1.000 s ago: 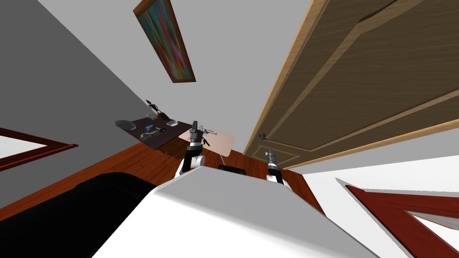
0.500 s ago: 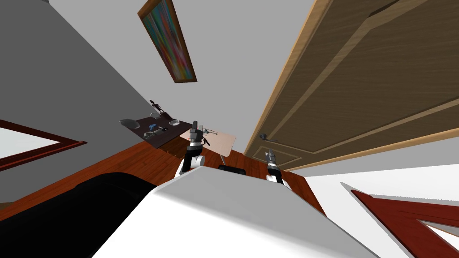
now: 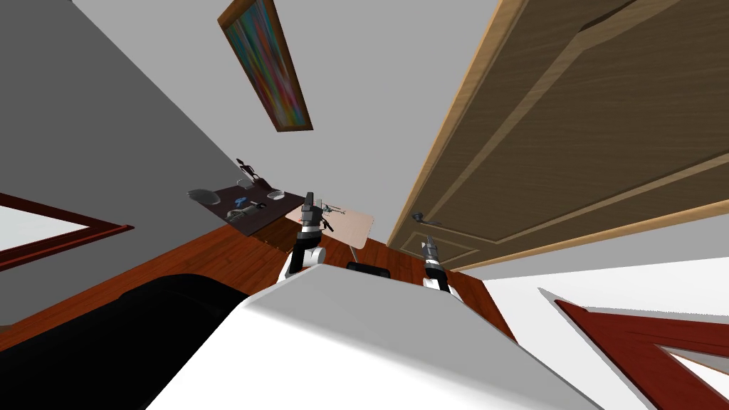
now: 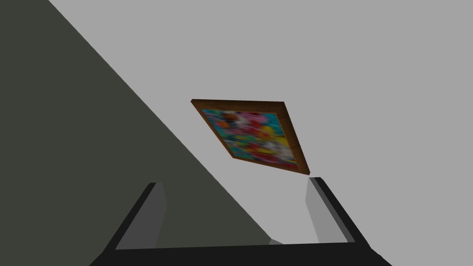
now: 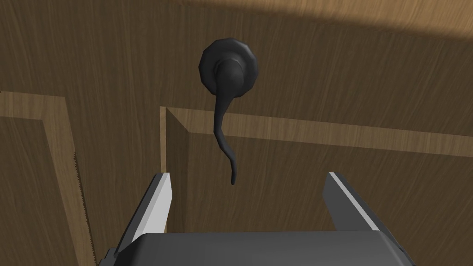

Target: Pull the door open

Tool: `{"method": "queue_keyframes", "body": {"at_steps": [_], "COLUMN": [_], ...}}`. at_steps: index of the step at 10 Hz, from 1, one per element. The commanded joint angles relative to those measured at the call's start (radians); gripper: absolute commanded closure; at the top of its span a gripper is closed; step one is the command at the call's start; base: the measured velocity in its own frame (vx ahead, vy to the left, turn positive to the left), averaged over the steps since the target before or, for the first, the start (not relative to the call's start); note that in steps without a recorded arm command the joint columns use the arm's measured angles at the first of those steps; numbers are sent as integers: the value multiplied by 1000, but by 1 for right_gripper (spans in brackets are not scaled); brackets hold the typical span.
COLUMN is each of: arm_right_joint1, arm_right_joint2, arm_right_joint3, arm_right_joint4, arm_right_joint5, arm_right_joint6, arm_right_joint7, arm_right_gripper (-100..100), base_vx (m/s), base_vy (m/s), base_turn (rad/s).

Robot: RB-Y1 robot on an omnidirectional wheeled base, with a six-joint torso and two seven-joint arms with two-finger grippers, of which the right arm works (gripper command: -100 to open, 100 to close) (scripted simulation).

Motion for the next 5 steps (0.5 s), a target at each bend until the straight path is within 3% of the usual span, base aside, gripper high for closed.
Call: {"method": "queue_keyframes", "body": {"at_steps": [1,3,5], "arm_right_joint1": [0,0,-8], "arm_right_joint2": [0,0,3], "arm_right_joint3": [0,0,-13], "arm_right_joint4": [0,0,16], "arm_right_joint5": [0,0,-4], "arm_right_joint6": [0,0,1], "arm_right_joint7": [0,0,7], "arm_right_gripper": [-100,-100,-100], "base_vx": [0,2,13], "base_vy": [0,-6,-30], "base_turn": [0,17,87]}}
